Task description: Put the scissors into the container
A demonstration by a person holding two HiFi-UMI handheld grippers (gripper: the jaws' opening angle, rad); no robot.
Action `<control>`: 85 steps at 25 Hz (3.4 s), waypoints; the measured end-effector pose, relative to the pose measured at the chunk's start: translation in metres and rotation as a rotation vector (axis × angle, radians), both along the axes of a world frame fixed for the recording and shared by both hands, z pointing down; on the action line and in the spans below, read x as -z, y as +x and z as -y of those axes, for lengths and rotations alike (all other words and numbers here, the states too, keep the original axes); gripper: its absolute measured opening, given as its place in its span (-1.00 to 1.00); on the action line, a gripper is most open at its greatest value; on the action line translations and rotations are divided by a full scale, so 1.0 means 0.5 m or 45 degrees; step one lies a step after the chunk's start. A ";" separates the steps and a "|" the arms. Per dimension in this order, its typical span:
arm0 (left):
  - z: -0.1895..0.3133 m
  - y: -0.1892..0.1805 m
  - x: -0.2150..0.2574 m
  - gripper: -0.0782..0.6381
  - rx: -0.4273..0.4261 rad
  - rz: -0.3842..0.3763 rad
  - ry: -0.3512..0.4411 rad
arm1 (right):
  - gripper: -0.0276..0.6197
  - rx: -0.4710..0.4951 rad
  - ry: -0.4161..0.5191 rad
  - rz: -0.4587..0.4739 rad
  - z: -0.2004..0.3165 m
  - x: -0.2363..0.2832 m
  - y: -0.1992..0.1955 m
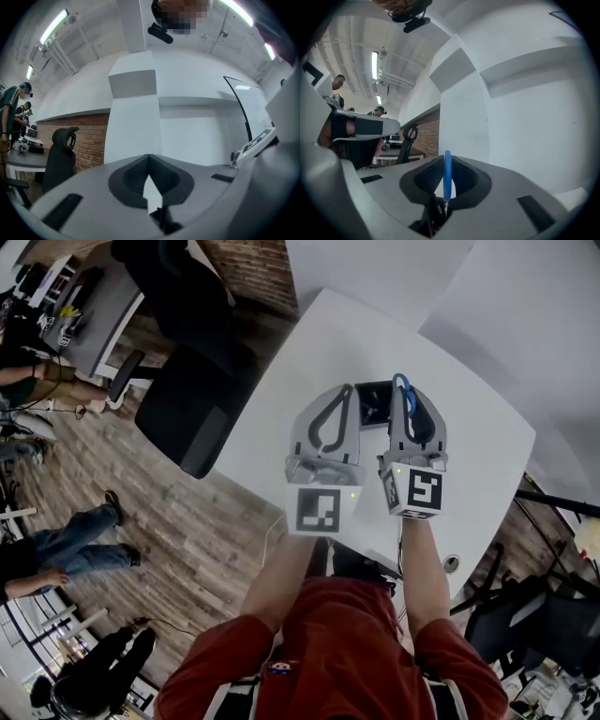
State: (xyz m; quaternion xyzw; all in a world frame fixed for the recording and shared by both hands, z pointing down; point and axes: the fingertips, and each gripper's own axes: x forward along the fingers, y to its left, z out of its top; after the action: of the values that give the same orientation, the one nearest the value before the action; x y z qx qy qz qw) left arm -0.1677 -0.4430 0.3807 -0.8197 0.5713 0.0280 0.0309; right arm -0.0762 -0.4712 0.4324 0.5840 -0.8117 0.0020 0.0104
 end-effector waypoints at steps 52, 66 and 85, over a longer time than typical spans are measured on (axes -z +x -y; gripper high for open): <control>0.027 0.026 -0.093 -0.75 -0.019 0.012 -0.116 | -0.42 0.038 -0.347 -0.144 0.033 -0.188 -0.016; -0.009 0.015 -0.055 -0.75 -0.016 -0.011 -0.071 | -0.41 0.024 -0.240 -0.132 -0.012 -0.124 -0.019; -0.100 -0.011 0.044 -0.75 -0.033 0.011 0.047 | -0.41 -0.021 0.059 -0.116 -0.143 0.094 -0.021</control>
State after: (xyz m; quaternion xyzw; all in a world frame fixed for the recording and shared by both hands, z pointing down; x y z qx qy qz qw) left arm -0.1730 -0.3932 0.3586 -0.8264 0.5599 0.0355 0.0481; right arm -0.0866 -0.3996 0.3855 0.5902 -0.8054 -0.0432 0.0338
